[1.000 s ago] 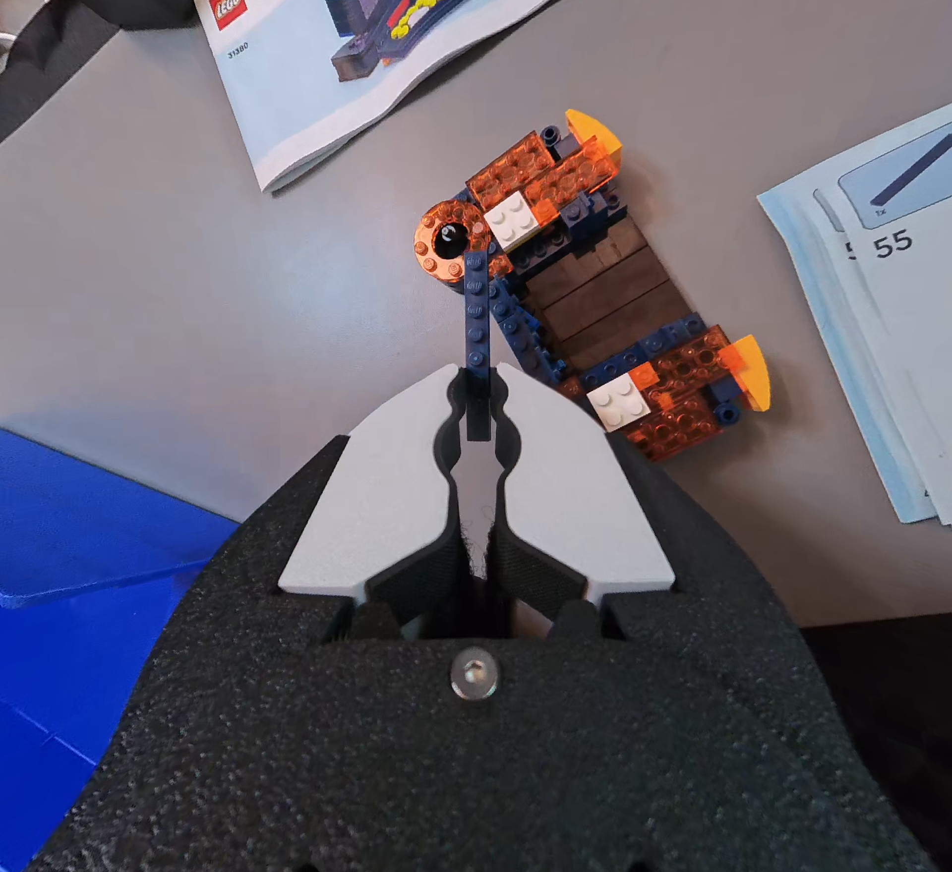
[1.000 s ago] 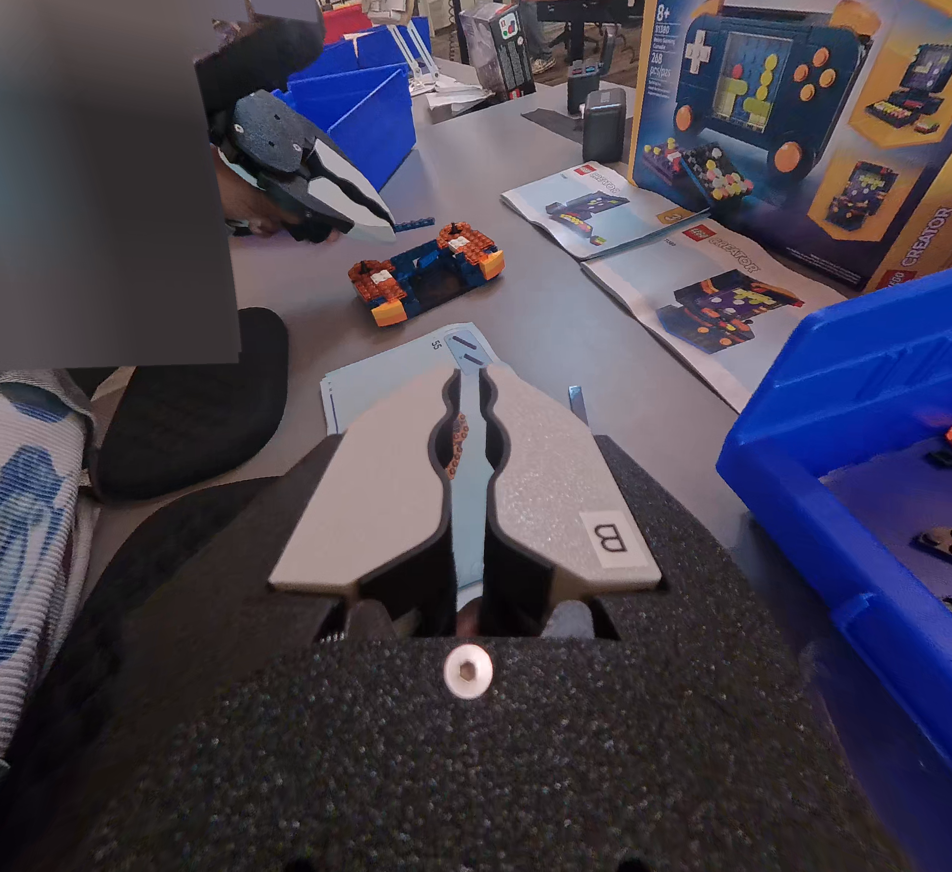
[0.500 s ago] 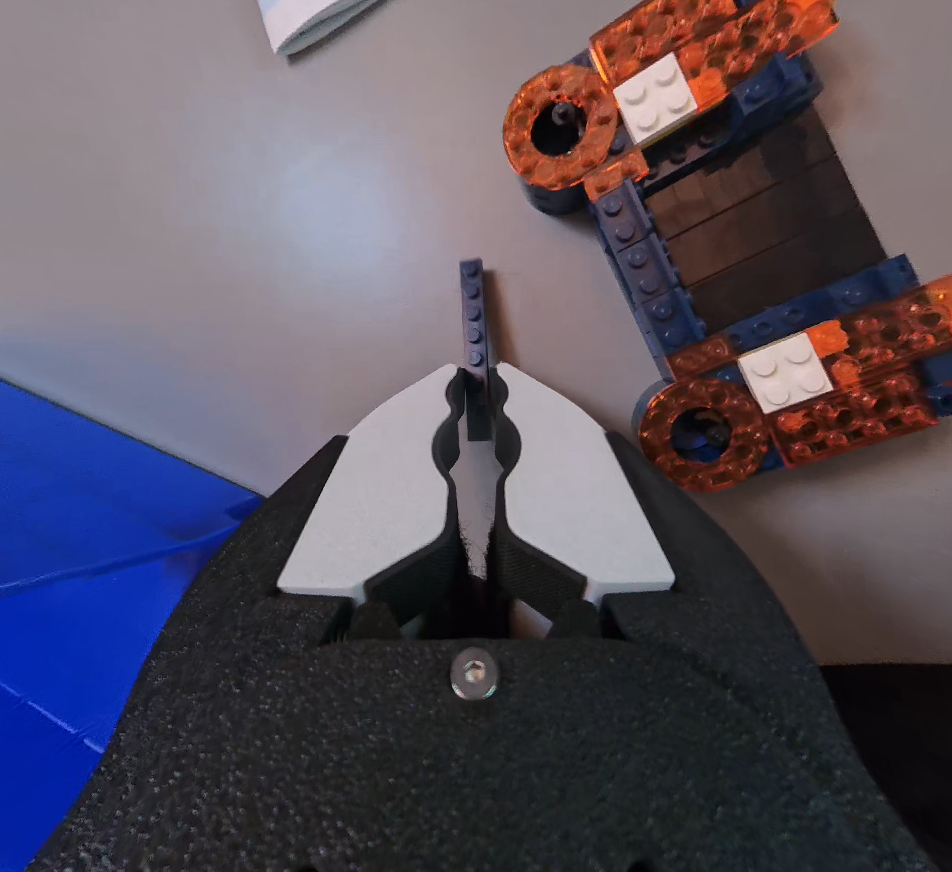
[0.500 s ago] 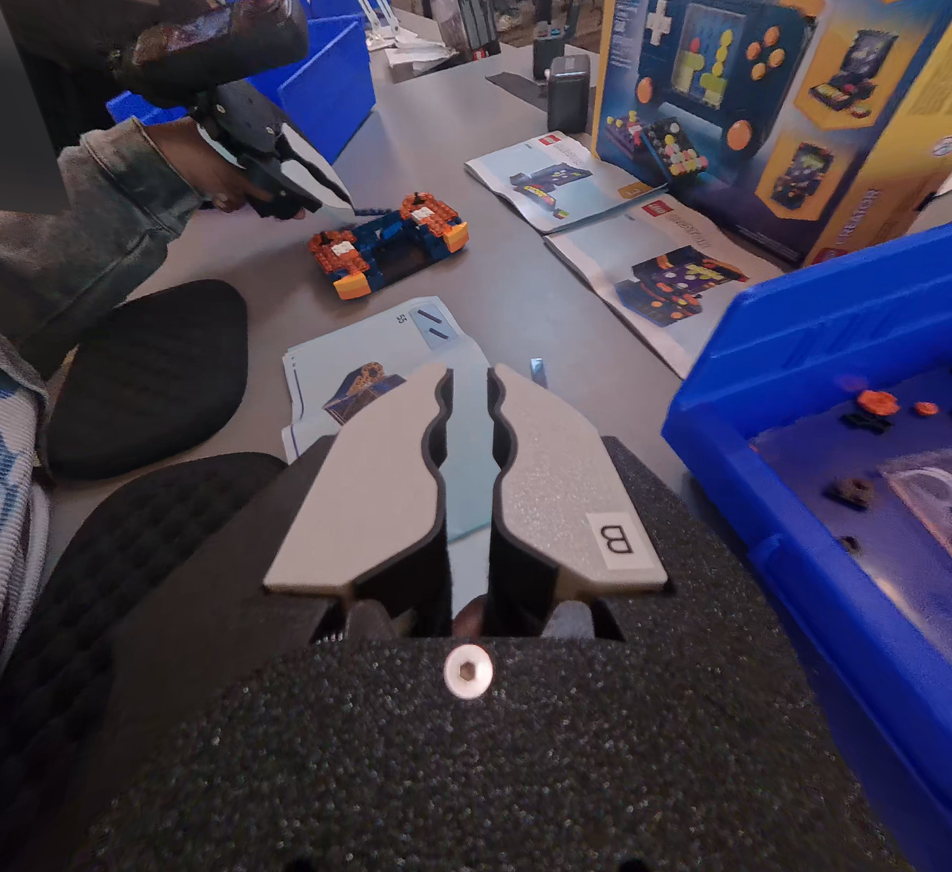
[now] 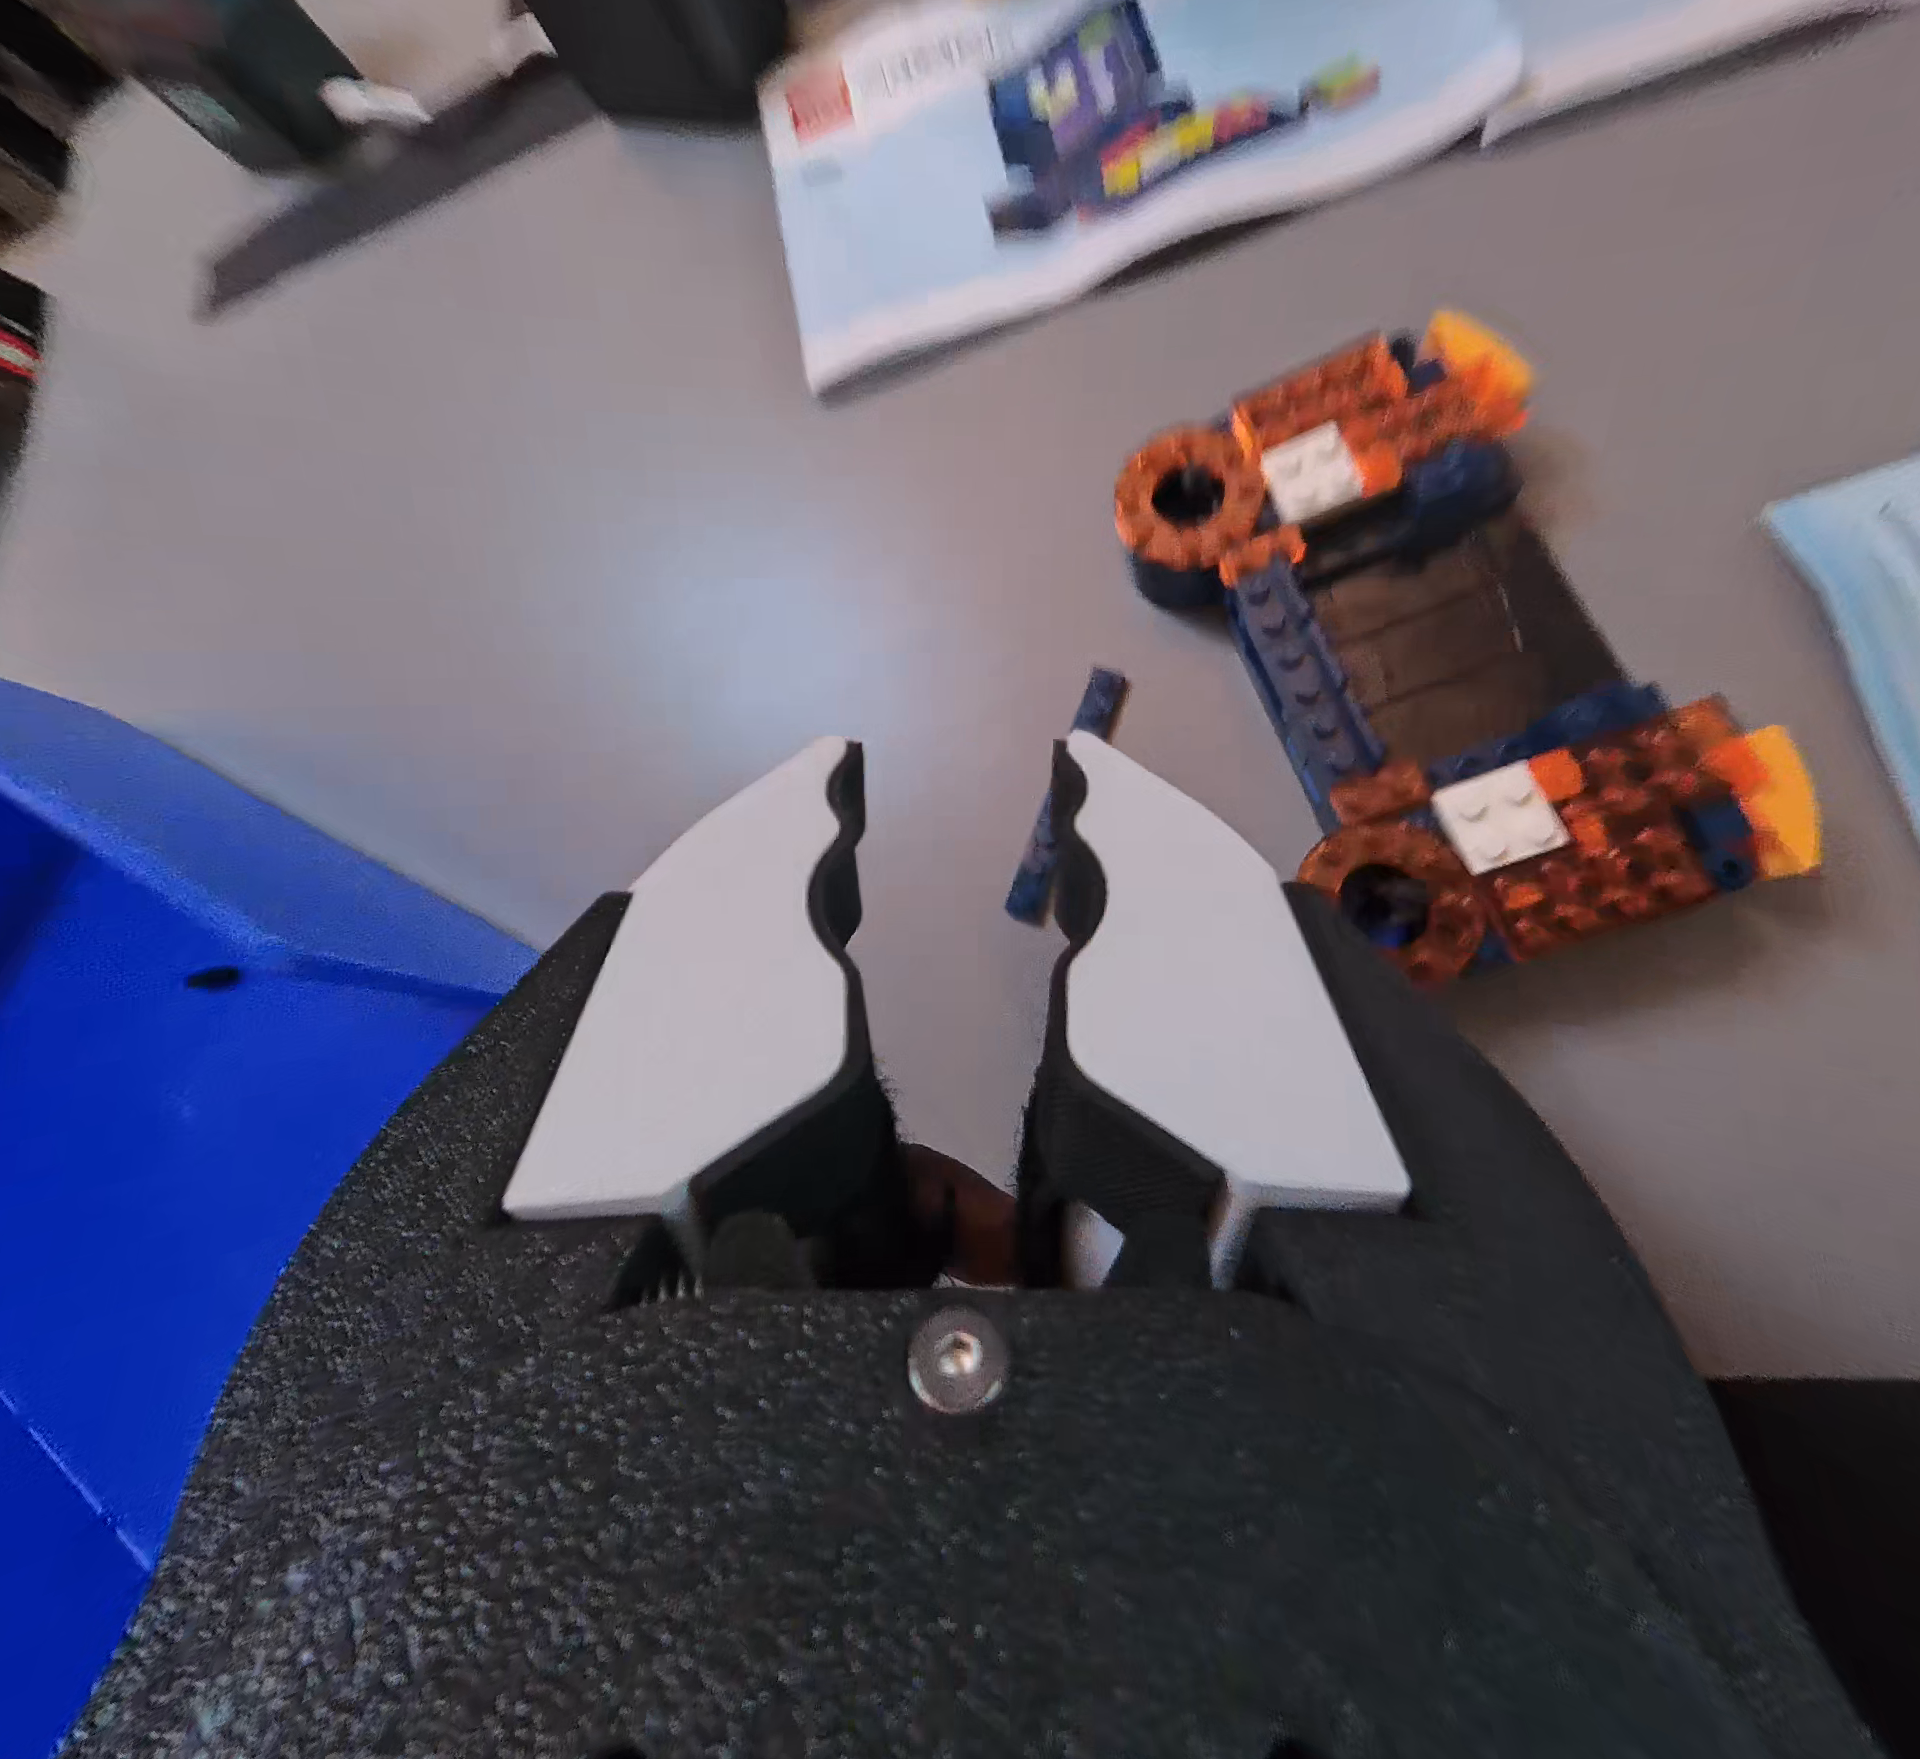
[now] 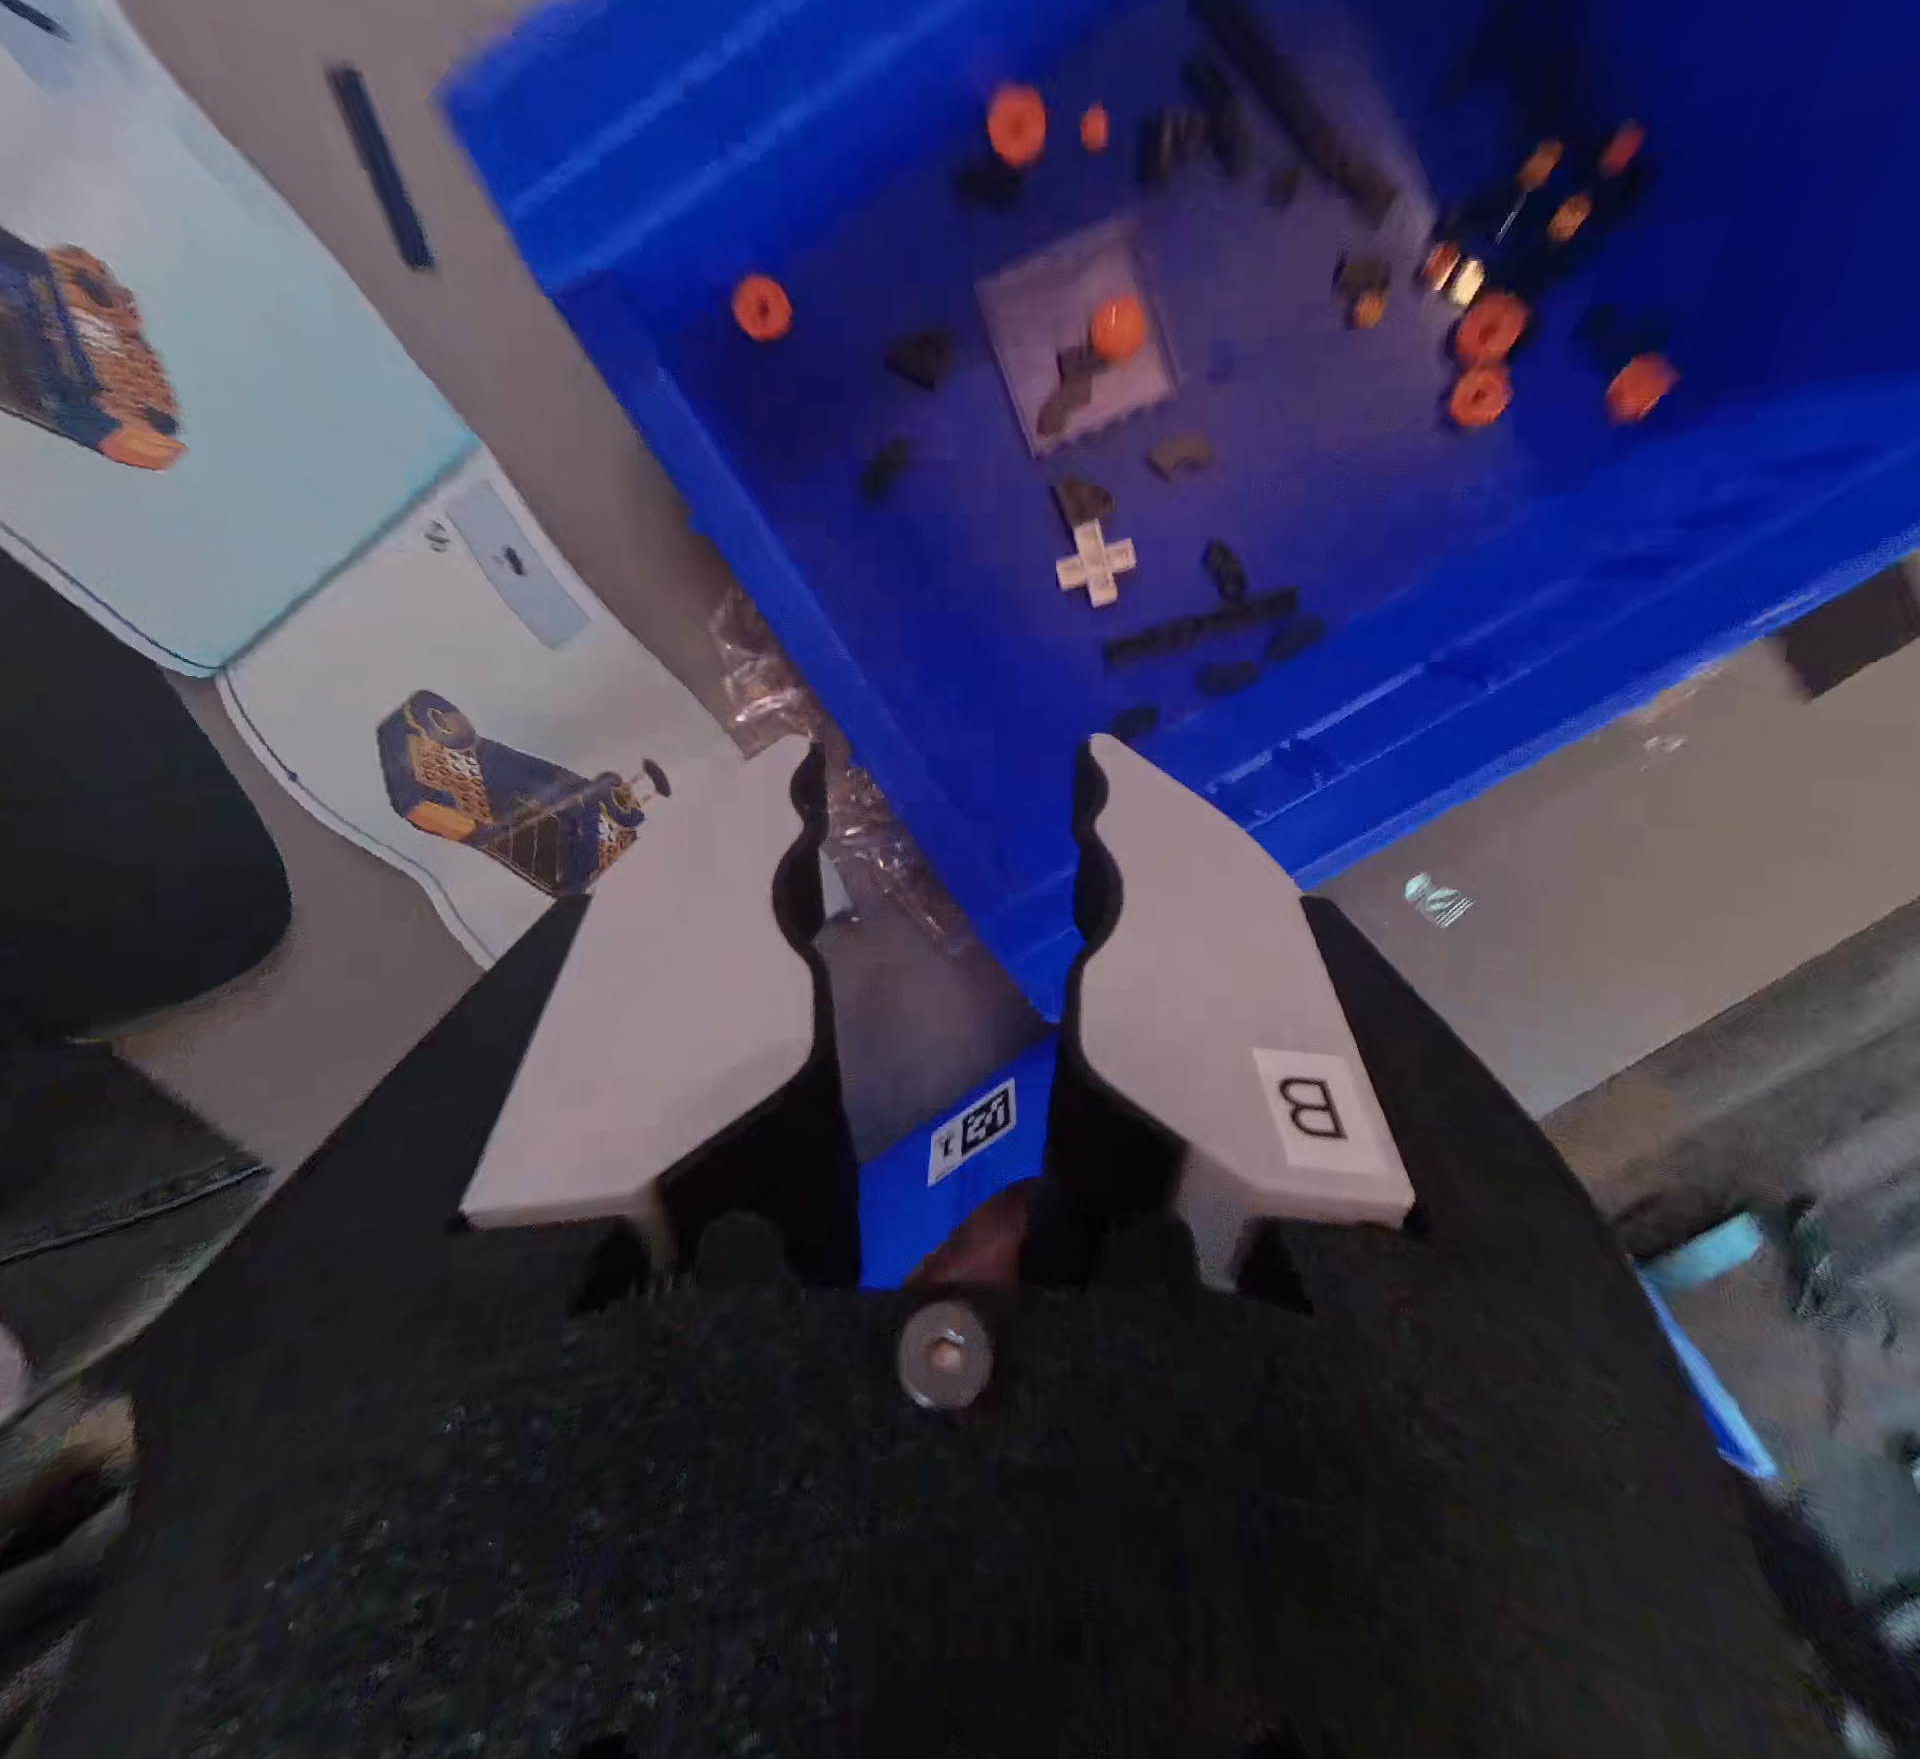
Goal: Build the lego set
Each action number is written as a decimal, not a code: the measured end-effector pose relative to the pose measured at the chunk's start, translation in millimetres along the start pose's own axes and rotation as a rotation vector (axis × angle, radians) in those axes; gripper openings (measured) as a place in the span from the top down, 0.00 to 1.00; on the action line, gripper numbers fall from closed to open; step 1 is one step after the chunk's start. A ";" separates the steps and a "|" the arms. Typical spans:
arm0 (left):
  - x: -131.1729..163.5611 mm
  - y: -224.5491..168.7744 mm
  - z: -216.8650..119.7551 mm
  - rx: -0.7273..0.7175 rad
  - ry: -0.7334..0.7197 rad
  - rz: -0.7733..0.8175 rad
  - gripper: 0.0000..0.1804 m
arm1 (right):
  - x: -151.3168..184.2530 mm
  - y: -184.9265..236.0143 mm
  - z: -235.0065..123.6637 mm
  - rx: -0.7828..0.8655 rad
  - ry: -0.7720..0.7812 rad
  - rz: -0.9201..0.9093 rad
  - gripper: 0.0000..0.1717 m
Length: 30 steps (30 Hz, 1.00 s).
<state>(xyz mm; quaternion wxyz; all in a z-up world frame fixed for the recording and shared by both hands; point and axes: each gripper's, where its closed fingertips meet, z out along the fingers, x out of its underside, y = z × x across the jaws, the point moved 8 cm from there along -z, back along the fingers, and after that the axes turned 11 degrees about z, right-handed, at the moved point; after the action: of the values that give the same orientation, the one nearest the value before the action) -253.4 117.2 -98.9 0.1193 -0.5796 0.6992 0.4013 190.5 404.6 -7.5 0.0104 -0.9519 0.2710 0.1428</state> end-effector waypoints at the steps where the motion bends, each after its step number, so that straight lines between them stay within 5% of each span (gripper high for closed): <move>1: -4.8 0.8 -7.3 -0.025 -0.064 -0.009 0.82 | -6.6 -7.7 16.3 -0.009 0.105 0.060 0.74; 3: -14.7 -1.5 -20.8 -0.052 -0.199 -0.013 0.83 | -17.9 -22.8 50.9 0.052 0.246 0.177 0.76; 7: -30.9 -11.6 -35.8 -0.046 -0.422 -0.005 0.86 | -30.3 -45.6 98.8 0.115 0.273 0.441 0.84; 14: -34.3 -21.3 -44.0 0.102 -0.605 0.011 0.87 | -16.3 -60.7 115.4 0.250 0.273 0.723 0.90; 25: -16.1 -13.8 -46.1 0.093 -0.629 -0.032 0.88 | -6.0 -61.2 127.9 0.221 0.163 0.764 0.96; 30: -25.0 -17.4 -59.5 0.054 -0.765 -0.046 0.87 | -14.1 -46.7 111.0 0.231 -0.068 0.628 0.95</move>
<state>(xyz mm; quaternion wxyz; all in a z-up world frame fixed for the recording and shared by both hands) -212.4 93.4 -51.8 0.3956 -0.4002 0.6014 0.5671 173.7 462.5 -112.7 0.0830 -0.8092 0.5648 0.1390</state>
